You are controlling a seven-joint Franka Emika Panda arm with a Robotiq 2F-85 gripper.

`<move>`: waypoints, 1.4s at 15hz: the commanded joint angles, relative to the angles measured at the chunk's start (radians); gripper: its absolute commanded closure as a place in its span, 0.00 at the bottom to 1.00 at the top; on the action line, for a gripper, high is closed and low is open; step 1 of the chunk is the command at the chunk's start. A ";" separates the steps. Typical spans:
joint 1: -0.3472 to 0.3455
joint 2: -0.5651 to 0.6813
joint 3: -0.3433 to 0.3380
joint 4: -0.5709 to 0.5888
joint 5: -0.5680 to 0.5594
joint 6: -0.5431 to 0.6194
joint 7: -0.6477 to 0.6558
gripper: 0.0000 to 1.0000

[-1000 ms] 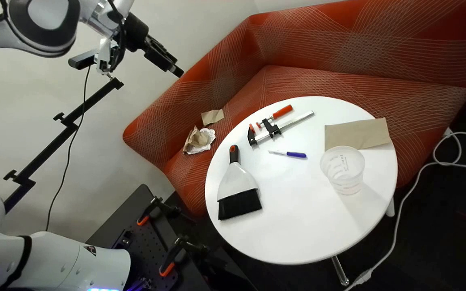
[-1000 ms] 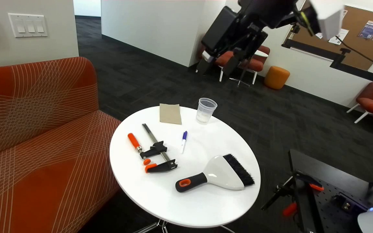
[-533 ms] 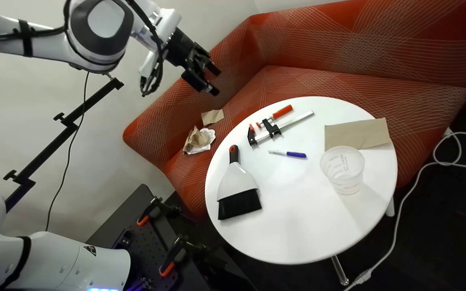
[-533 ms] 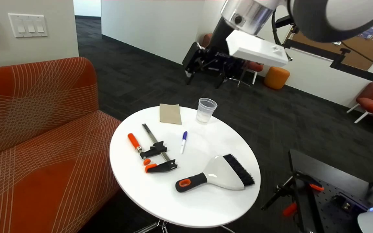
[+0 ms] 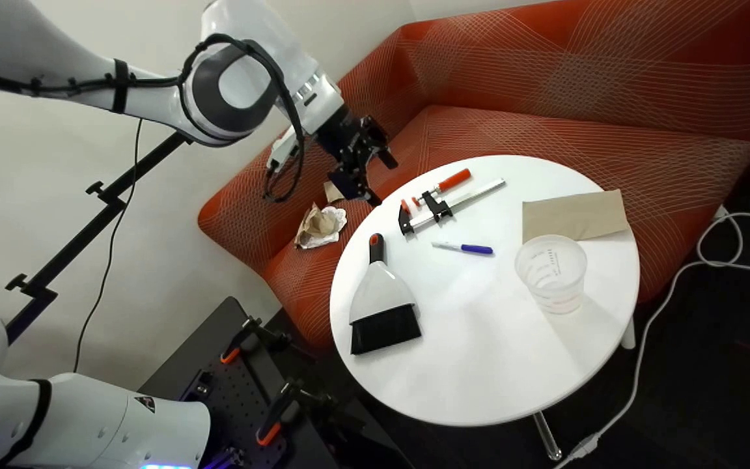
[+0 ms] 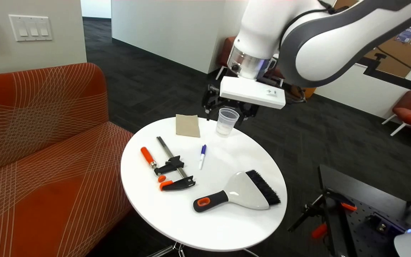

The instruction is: Pick up the pen from the table and put it in the plastic cup. Pick up the pen from the plastic cup and put it back on the table. Pick up the plastic cup and move it to the left.

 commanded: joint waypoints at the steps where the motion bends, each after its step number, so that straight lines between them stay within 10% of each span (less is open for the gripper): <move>1: 0.026 0.095 -0.030 0.041 0.082 0.027 0.028 0.00; 16: 0.039 0.258 -0.109 0.107 0.201 0.110 -0.027 0.00; 21: -0.081 0.282 -0.010 0.184 0.398 0.070 -0.199 0.00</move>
